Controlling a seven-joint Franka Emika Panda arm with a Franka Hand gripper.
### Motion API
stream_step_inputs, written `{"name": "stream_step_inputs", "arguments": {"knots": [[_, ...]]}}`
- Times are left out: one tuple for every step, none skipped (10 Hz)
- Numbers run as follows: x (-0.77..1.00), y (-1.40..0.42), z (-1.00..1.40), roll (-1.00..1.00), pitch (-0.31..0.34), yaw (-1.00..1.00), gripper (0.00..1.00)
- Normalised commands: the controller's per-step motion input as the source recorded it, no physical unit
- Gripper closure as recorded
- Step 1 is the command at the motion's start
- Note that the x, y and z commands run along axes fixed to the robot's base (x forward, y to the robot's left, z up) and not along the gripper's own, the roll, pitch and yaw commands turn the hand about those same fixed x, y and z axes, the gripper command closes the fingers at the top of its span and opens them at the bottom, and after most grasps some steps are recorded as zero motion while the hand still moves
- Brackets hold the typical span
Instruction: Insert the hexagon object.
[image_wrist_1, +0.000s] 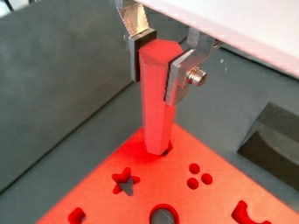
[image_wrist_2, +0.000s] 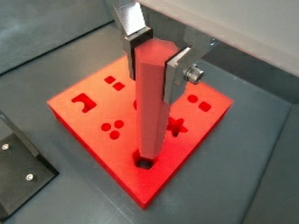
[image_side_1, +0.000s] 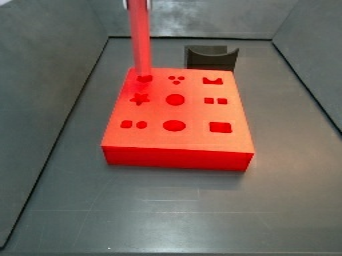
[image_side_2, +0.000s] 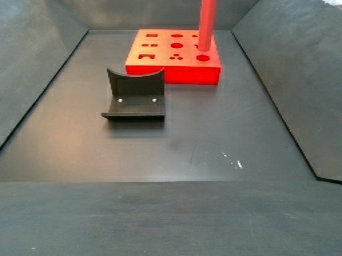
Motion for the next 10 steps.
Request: {"name": "stream_step_inputs", "arguments": {"knots": [[0.09,0.03,-0.29,0.23,0.034,0.00,1.00],[0.03,0.09,-0.28,0.28,0.037,0.00,1.00],[0.00,0.09,-0.27,0.28,0.021,0.00,1.00],[0.00,0.05,-0.33,0.32,0.009,0.00,1.00],[0.00,0.00,-0.27,0.11,0.000,0.04,1.00],[0.17,0.00,-0.17,0.15,0.034,0.05,1.00],[0.05,0.13,0.00,0.17,0.086,0.00,1.00],[0.00,0.06,0.07,0.11,0.091,-0.01,1.00],[0.00,0.00,-0.01,0.06,0.007,0.00,1.00],[0.00,0.00,-0.03,0.08,0.004,0.00,1.00]]}}
